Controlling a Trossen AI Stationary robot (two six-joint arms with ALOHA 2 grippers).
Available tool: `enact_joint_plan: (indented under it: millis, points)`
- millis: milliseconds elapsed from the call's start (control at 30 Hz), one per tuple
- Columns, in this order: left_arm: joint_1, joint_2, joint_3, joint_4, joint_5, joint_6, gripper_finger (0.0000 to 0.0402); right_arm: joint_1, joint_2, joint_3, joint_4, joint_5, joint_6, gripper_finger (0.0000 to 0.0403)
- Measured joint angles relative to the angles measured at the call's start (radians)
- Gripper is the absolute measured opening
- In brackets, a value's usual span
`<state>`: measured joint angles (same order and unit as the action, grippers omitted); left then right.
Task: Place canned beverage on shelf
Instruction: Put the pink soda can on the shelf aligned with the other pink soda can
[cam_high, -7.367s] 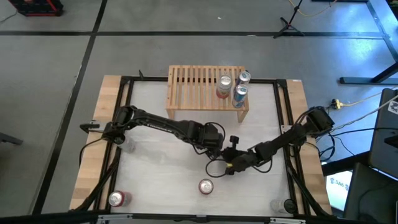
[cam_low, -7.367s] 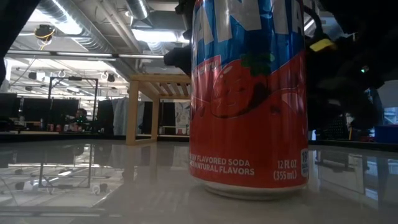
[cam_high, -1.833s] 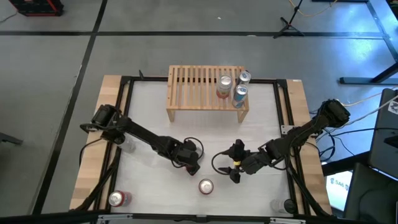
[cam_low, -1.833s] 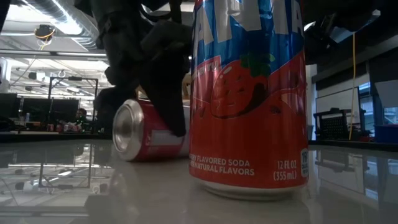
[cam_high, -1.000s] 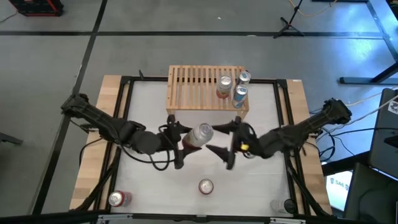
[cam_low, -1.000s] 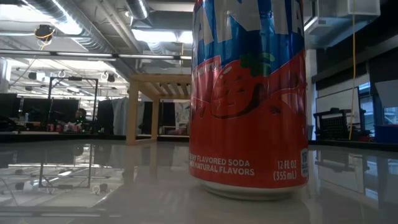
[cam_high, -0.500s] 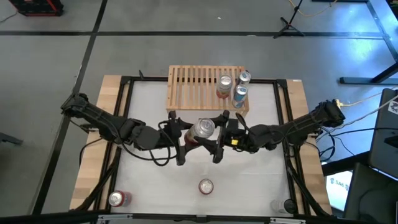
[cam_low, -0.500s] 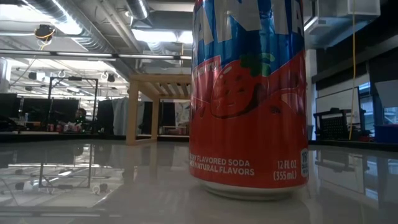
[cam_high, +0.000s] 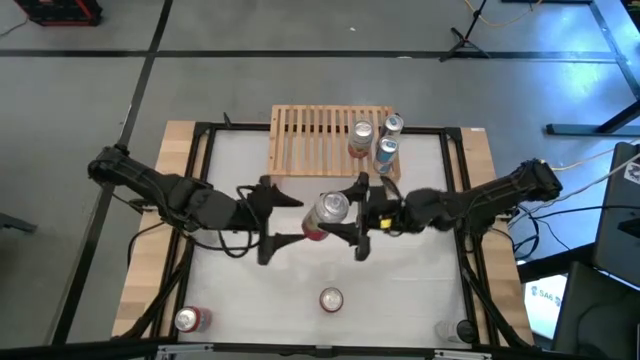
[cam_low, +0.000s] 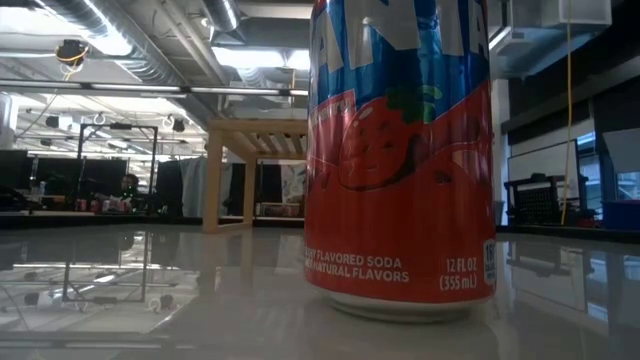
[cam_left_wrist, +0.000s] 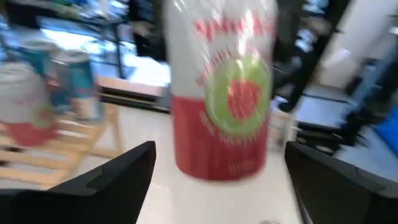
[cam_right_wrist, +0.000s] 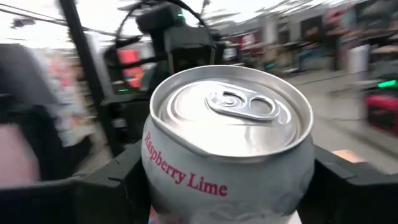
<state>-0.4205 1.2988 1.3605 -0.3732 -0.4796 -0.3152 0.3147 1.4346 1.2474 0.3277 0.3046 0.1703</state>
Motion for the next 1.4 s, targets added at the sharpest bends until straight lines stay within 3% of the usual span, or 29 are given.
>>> enact_joint_plan:
  millis: [167,267,433,667,800,933,1100,1200,1300,1400]
  points:
    - [0.046,0.003,-0.002,0.04,0.177,-0.016,0.0346,-0.087,-0.005,0.001,-0.044,-0.286,0.092,0.0267]
    - [0.096,0.031,0.0,0.049,0.226,-0.023,0.0346,-0.119,0.008,0.001,-0.036,-0.389,0.113,0.0267]
    - [0.149,0.043,-0.003,0.051,0.304,-0.049,0.0346,-0.121,0.009,0.001,-0.03,-0.438,0.091,0.0267]
    - [0.219,0.087,-0.002,0.18,0.571,-0.072,0.0346,-0.12,0.018,0.002,-0.001,-0.511,0.078,0.0267]
    - [0.239,0.124,-0.002,0.263,0.665,-0.086,0.0346,-0.118,0.023,0.002,0.013,-0.537,0.061,0.0267]
    - [0.241,0.139,-0.002,0.285,0.678,-0.087,0.0325,-0.119,0.023,0.002,0.011,-0.537,0.059,0.0267]
    - [0.241,0.138,-0.002,0.287,0.673,-0.087,0.0269,-0.119,0.024,0.002,0.014,-0.534,0.057,0.0267]
    - [0.241,0.139,-0.003,0.282,0.665,-0.093,0.0268,-0.119,0.016,0.005,-0.035,-0.532,0.063,0.0316]
    - [0.232,0.136,-0.006,0.24,0.597,-0.095,0.0268,-0.119,-0.014,0.005,-0.16,-0.47,0.138,0.0379]
    - [0.203,0.119,-0.006,0.167,0.455,-0.093,0.0268,-0.117,-0.059,0.005,-0.305,-0.396,0.169,0.0363]
